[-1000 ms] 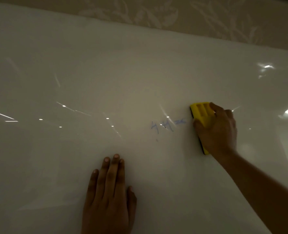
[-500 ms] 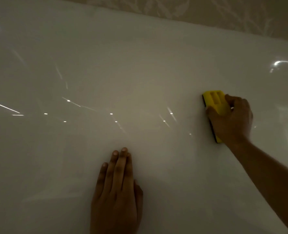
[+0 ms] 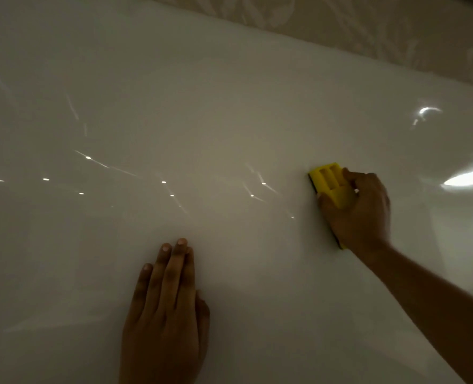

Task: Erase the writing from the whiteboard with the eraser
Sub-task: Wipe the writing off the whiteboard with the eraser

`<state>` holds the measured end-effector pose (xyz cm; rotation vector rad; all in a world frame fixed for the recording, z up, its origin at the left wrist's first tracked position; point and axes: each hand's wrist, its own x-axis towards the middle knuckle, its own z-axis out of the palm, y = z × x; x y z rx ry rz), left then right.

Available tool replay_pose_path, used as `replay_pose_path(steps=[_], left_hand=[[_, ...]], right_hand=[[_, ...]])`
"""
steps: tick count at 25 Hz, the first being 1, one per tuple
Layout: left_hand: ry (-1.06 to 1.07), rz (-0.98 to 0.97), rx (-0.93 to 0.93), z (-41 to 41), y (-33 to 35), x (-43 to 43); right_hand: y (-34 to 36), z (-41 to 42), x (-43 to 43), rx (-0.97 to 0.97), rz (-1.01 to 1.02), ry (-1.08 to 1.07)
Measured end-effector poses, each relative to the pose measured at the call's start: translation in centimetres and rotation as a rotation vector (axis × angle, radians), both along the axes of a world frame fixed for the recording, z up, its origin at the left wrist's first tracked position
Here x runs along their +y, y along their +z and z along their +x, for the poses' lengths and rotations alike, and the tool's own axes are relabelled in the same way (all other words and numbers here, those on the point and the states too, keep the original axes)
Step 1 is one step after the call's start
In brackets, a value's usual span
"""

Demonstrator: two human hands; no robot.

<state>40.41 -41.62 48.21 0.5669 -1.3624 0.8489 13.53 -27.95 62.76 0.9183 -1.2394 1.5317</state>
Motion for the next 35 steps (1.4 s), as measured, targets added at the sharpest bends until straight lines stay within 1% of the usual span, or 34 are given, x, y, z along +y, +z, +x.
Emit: replay_pose_path(steps=[1,2,4,5,6,7,8,9,10,11,12,13,14,16,18,19,23,24,26,27,28,30,31,33,34,35], left_hand=[[0.001,0.002,0.003,0.0,-0.1,-0.1],[0.001,0.002,0.007,0.0,-0.1,-0.1],[0.007,0.001,0.005,0.1,-0.2,0.0],[0.013,0.005,-0.005,0.2,-0.2,0.2],[0.017,0.01,-0.02,0.4,-0.1,0.4],[0.023,0.016,-0.036,0.6,-0.2,0.5],[0.038,0.021,-0.052,0.9,-0.5,0.5],[0.059,0.023,-0.067,1.2,-0.9,0.5],[0.078,0.019,-0.075,1.4,-1.4,0.4],[0.09,0.015,-0.077,1.5,-1.9,0.3],[0.096,0.015,-0.072,1.5,-2.4,0.2],[0.094,0.019,-0.065,1.5,-2.8,0.0],[0.085,0.028,-0.061,1.5,-3.0,-0.1],[0.052,0.055,-0.066,1.6,-3.0,-0.1],[0.02,0.086,-0.086,1.9,-3.1,-0.1],[0.005,0.095,-0.094,2.2,-3.1,0.0],[-0.01,0.123,-0.095,2.3,-3.3,0.3],[0.002,0.135,-0.095,2.4,-3.2,0.3],[0.013,0.151,-0.096,2.3,-3.2,0.4],[0.013,0.149,-0.096,2.3,-3.2,0.4],[0.01,0.147,-0.092,2.3,-3.3,0.3],[-0.003,0.134,-0.094,2.4,-3.4,0.2],[-0.008,0.127,-0.099,2.4,-3.3,0.1],[0.0,0.124,-0.106,2.5,-3.2,0.0],[0.006,0.125,-0.108,2.5,-3.1,0.0],[0.006,0.124,-0.112,2.6,-3.1,0.0]], right_hand=[[-0.7,1.3,-0.7,0.059,0.009,0.019],[-2.3,2.6,-1.5,0.209,0.053,0.029],[-7.1,3.9,-2.6,0.652,0.24,0.028],[-8.8,3.4,-2.2,0.802,0.337,0.034],[-9.3,2.1,-1.5,0.839,0.388,0.021],[-9.0,0.4,-0.8,0.754,0.358,-0.031],[-8.2,-1.3,-0.3,0.537,0.248,-0.093],[-6.9,-2.9,0.1,0.245,0.119,-0.113],[-5.1,-4.2,0.7,-0.007,0.005,-0.098],[-3.1,-4.9,1.1,-0.175,-0.066,-0.064],[-1.1,-4.7,1.1,-0.249,-0.096,-0.05],[0.7,-3.5,0.8,-0.235,-0.093,-0.048],[2.0,-1.5,0.2,-0.137,-0.078,-0.061],[2.3,3.1,-1.8,0.178,-0.028,-0.057],[-1.3,7.8,-3.8,0.486,0.083,-0.035],[-3.9,9.3,-4.2,0.61,0.137,-0.021],[-14.5,9.0,-3.2,0.922,0.342,0.091],[-17.1,8.2,-2.8,1.025,0.384,0.077],[-21.4,7.0,-2.6,1.246,0.408,-0.031],[-22.4,6.5,-2.7,1.299,0.421,-0.052],[-22.1,6.3,-2.7,1.308,0.437,-0.031],[-18.4,6.6,-2.7,1.185,0.411,0.036],[-15.4,7.0,-2.9,1.068,0.366,0.002],[-8.4,8.0,-3.3,0.72,0.237,-0.089],[-5.2,8.9,-3.6,0.551,0.162,-0.062],[-3.4,10.2,-3.9,0.444,0.113,0.002]])
